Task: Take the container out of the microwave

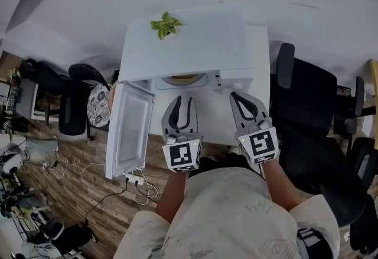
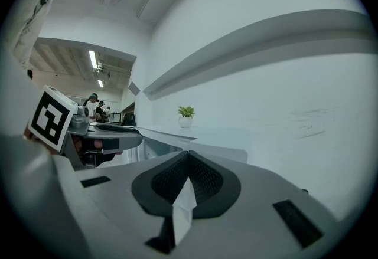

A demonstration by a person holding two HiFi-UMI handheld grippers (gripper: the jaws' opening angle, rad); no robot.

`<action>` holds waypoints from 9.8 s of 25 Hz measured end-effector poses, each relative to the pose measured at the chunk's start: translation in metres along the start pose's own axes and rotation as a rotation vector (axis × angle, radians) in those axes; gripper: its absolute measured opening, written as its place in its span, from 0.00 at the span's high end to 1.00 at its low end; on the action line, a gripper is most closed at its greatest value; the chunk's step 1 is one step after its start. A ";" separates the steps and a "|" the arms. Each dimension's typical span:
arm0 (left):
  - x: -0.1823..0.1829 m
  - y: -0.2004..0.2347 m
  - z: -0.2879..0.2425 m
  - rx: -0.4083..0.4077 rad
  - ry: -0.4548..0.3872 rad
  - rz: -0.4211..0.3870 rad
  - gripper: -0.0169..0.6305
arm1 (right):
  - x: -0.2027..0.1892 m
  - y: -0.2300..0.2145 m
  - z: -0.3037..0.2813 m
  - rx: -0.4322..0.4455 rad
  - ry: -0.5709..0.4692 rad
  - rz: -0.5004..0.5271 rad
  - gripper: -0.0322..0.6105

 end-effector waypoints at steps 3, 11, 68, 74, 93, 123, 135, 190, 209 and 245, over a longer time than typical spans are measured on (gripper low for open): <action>0.000 -0.004 -0.001 -0.002 0.005 -0.006 0.79 | -0.004 -0.004 0.001 -0.005 0.002 -0.006 0.93; -0.005 0.007 -0.018 -0.064 -0.004 -0.013 0.79 | -0.004 0.010 -0.005 -0.050 0.009 -0.026 0.93; -0.030 0.084 -0.059 -0.184 0.070 -0.356 0.79 | 0.013 0.076 -0.055 -0.155 0.067 0.001 0.93; -0.035 0.080 -0.068 -0.200 0.090 -0.465 0.79 | 0.010 0.075 -0.056 -0.151 0.070 -0.004 0.93; -0.072 0.067 -0.107 -0.262 0.297 -0.798 0.78 | 0.006 0.067 -0.058 -0.152 0.079 -0.004 0.93; -0.106 0.058 -0.146 -0.348 0.508 -1.119 0.79 | 0.001 0.060 -0.056 -0.170 0.083 -0.024 0.93; -0.111 0.056 -0.149 -0.356 0.550 -1.171 0.81 | 0.001 0.062 -0.053 -0.173 0.082 -0.023 0.93; -0.106 0.057 -0.133 -0.286 0.561 -1.274 0.94 | -0.003 0.075 -0.047 -0.132 0.081 -0.014 0.93; -0.110 0.059 -0.108 -0.266 0.606 -1.246 0.94 | -0.008 0.077 -0.043 -0.082 0.084 -0.005 0.93; -0.112 0.053 -0.037 -0.271 0.684 -1.168 0.94 | -0.009 0.094 -0.073 0.052 0.112 0.031 0.93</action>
Point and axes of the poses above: the fingertips, and each gripper's own axes: z backward along the fingers, y to its left, x out of its top, the point moved 7 cm from there along z, backward along the fingers, and after that the axes turned 8 degrees about y, right-handed, at the moved point
